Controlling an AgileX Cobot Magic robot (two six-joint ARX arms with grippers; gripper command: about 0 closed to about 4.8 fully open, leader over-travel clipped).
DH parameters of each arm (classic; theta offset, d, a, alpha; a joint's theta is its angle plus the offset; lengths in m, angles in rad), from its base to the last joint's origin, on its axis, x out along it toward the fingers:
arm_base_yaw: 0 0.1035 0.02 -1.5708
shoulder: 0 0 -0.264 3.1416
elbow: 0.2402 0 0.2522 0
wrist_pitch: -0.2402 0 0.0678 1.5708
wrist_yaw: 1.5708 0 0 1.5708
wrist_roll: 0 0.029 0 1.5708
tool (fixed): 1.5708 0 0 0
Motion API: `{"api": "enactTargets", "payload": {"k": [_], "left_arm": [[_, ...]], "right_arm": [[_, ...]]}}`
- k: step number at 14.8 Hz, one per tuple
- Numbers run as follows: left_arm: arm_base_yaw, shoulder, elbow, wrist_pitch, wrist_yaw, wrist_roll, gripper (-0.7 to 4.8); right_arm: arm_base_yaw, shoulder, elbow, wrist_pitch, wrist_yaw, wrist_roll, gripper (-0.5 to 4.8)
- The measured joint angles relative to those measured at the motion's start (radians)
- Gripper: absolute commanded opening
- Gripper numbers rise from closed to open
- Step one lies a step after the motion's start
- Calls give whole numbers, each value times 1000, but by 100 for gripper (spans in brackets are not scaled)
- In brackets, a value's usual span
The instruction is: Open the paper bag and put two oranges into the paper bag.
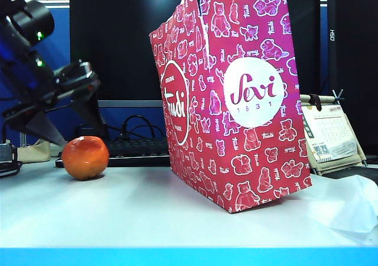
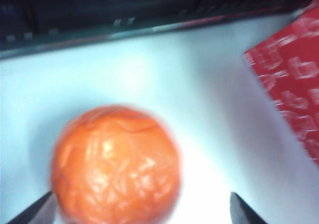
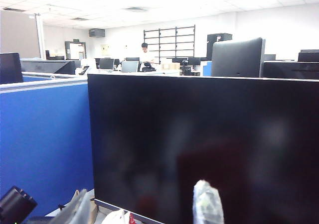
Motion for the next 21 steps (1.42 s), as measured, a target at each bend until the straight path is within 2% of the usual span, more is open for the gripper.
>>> {"api": "enactTargets", "payload": {"k": [4,11,13,15,16,17,18,21], "left_arm": [[-7,47,2,2,-3,-2,479],[-40,103,5,97,-2,-25,479],[-50,127,6,114,-3,-32,414],[-58,138,6,128,-3,-36,308],[-59,138,6,144,-2,-44,139],[-59,138,6,179,8,-61,42],[-60,138,6,211,14,-73,-8],[-59,138,15,225,40,-84,-6]], "right_arm": [[0,0,0,-18,0,0,266],[0,0,0,-57,0,0,266],[0,0,0,-64,0,0,266],[0,0,0,-67,0,0,266],[0,0,0,-71,0,0,266],[0,0,0,-75,0,0,266],[0,0,0,-84,0,0,266],[0,0,0,-115,0,1,266]]}}
